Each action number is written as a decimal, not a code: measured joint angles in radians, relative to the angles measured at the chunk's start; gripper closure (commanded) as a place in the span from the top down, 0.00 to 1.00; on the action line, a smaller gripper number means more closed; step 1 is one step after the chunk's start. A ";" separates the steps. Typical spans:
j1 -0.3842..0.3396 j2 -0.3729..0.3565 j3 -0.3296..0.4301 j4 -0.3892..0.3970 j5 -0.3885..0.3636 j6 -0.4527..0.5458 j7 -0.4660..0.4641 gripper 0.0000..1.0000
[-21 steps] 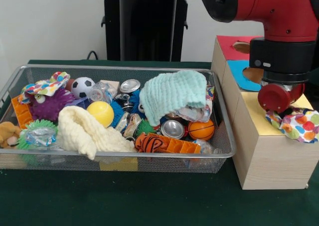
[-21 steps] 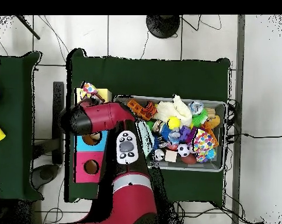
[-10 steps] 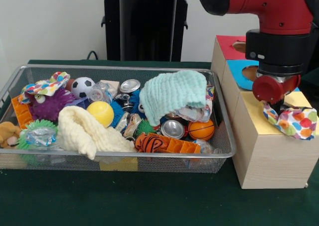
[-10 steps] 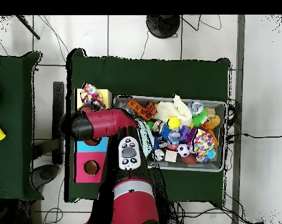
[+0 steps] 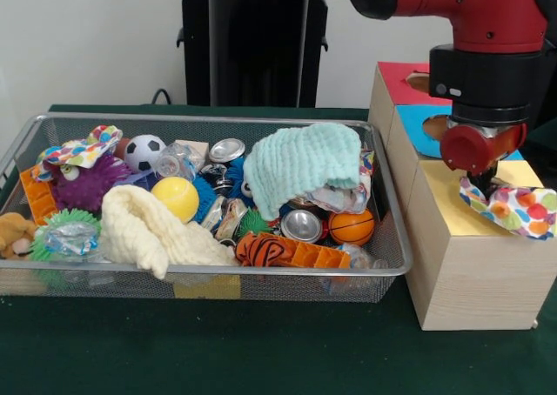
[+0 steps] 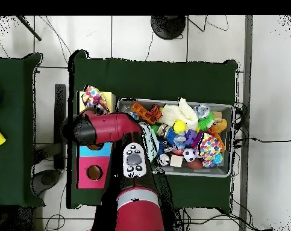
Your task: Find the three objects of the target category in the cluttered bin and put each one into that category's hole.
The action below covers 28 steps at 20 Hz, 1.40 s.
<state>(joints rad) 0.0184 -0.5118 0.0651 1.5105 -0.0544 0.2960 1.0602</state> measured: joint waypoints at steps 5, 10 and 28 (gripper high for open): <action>0.009 -0.012 -0.016 0.012 0.018 0.000 0.000 0.00; 0.029 -0.043 -0.039 0.032 0.026 0.002 0.000 0.00; 0.059 -0.117 -0.078 0.104 0.052 0.046 0.000 0.00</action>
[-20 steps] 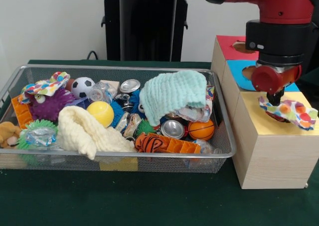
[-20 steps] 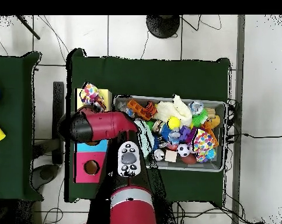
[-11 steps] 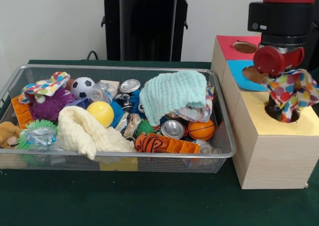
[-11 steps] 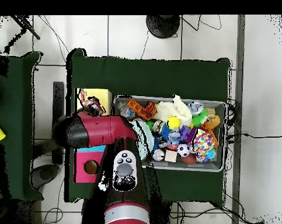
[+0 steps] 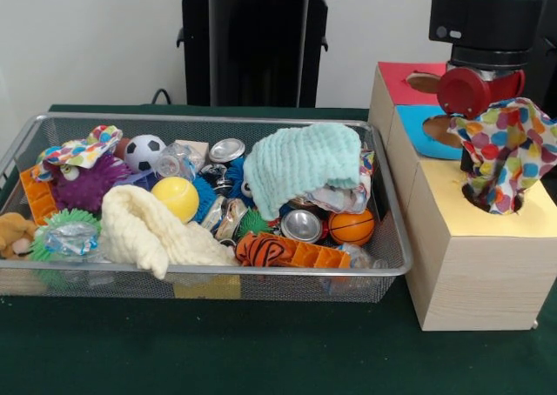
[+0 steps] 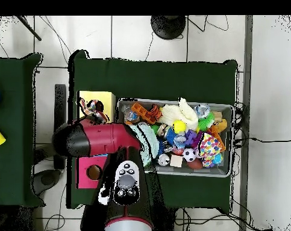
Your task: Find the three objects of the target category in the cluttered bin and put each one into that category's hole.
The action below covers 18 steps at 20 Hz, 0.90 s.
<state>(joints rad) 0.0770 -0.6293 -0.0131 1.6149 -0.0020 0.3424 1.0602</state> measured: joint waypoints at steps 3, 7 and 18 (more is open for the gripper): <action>0.002 0.000 -0.002 0.004 0.001 0.002 0.000 0.00; 0.009 -0.001 -0.011 0.004 0.004 0.007 0.000 0.00; 0.037 -0.001 -0.042 0.006 0.010 0.054 0.000 0.00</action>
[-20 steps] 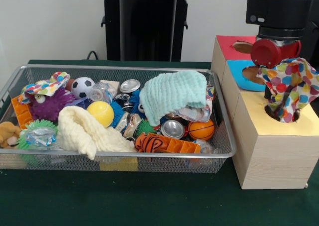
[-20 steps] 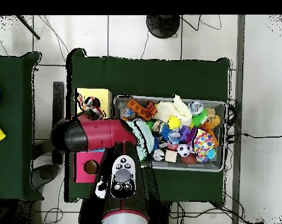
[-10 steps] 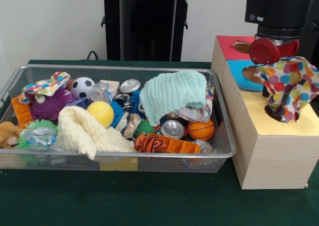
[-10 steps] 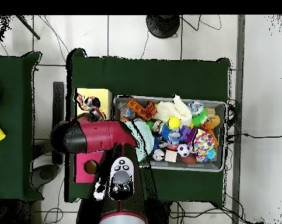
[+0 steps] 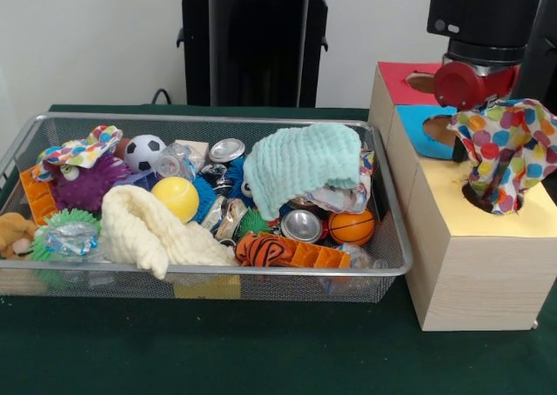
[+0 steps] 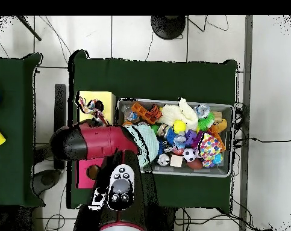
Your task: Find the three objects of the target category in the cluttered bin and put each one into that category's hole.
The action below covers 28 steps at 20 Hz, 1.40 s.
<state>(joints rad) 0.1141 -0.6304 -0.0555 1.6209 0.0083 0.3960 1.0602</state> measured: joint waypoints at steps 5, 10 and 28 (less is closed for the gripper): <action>0.025 -0.001 -0.040 0.002 0.007 0.093 0.000 0.00; 0.032 -0.019 -0.051 0.018 0.012 0.201 0.000 0.00; 0.010 -0.126 -0.003 -0.153 0.075 0.524 0.000 0.00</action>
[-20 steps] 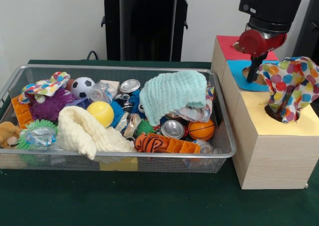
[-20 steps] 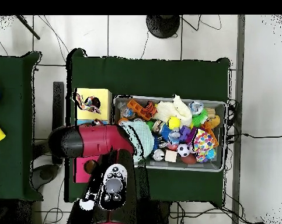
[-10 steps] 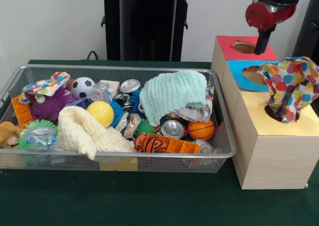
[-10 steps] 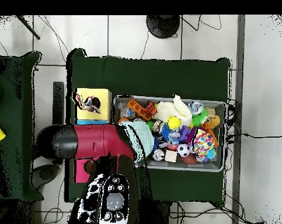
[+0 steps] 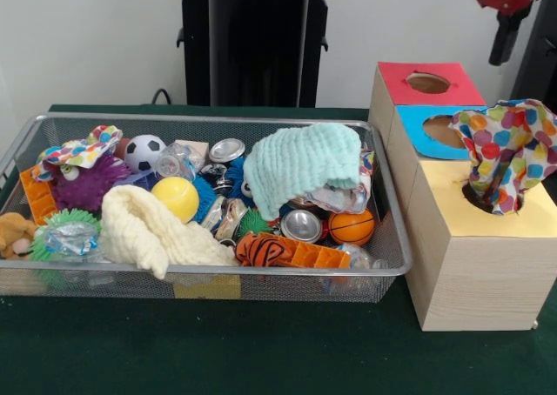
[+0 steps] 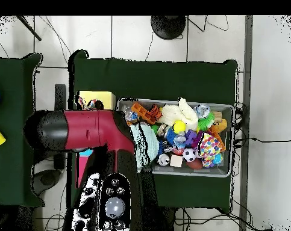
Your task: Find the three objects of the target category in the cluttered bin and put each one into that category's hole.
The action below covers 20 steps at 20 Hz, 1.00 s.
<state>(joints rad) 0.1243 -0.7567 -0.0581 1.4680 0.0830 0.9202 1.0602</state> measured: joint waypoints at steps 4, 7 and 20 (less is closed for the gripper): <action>-0.011 0.021 0.015 -0.075 0.000 0.035 0.000 0.00; -0.023 0.048 0.028 -0.153 0.000 0.057 0.000 0.00; -0.057 0.129 0.067 -0.339 -0.001 0.120 0.000 0.00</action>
<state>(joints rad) 0.0675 -0.6273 0.0084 1.1289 0.0824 1.0404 1.0602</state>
